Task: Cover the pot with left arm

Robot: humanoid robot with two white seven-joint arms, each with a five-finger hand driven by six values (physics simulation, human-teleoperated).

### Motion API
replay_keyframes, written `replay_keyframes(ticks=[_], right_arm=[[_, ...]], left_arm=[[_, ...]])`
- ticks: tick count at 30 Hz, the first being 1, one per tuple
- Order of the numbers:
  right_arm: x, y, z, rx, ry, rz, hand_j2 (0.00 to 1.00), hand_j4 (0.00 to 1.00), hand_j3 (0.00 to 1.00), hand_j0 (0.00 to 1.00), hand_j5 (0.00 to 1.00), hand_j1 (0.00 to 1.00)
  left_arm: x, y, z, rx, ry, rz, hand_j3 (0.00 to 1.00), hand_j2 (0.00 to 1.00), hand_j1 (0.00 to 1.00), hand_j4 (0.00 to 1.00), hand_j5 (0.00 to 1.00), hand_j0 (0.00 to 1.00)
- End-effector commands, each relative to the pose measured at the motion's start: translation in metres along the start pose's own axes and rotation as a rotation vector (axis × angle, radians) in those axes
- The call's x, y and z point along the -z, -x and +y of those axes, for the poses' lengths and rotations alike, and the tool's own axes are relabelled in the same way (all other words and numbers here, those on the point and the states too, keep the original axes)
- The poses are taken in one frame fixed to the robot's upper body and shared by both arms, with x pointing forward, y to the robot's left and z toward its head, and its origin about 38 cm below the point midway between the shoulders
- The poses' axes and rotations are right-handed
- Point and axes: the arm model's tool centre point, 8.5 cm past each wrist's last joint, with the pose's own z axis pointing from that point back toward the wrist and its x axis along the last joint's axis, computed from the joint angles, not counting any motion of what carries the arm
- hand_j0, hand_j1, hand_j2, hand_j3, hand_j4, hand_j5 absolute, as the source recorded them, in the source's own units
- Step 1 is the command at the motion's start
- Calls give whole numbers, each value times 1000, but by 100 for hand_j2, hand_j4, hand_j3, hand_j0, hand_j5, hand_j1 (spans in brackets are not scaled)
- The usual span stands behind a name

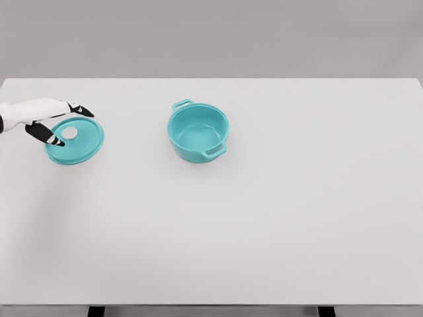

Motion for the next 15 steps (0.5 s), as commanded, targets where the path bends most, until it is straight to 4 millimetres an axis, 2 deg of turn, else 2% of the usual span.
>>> replay_keyframes(ticks=[1,7,15], right_arm=[[0,-1,0,-1,0,-1,100,100,100,100,100,100],[0,0,0,-1,0,-1,100,100,100,100,100,100],[0,0,0,0,0,1,100,100,100,100,100,100]], left_arm=[[-1,1,0,-1,-1,5,85,85,85,85,85,85],[-3,5,-3,1,12,22,84,84,84,84,84,84],[-3,10,-7,-13,17,34,73,73,73,73,73,73]])
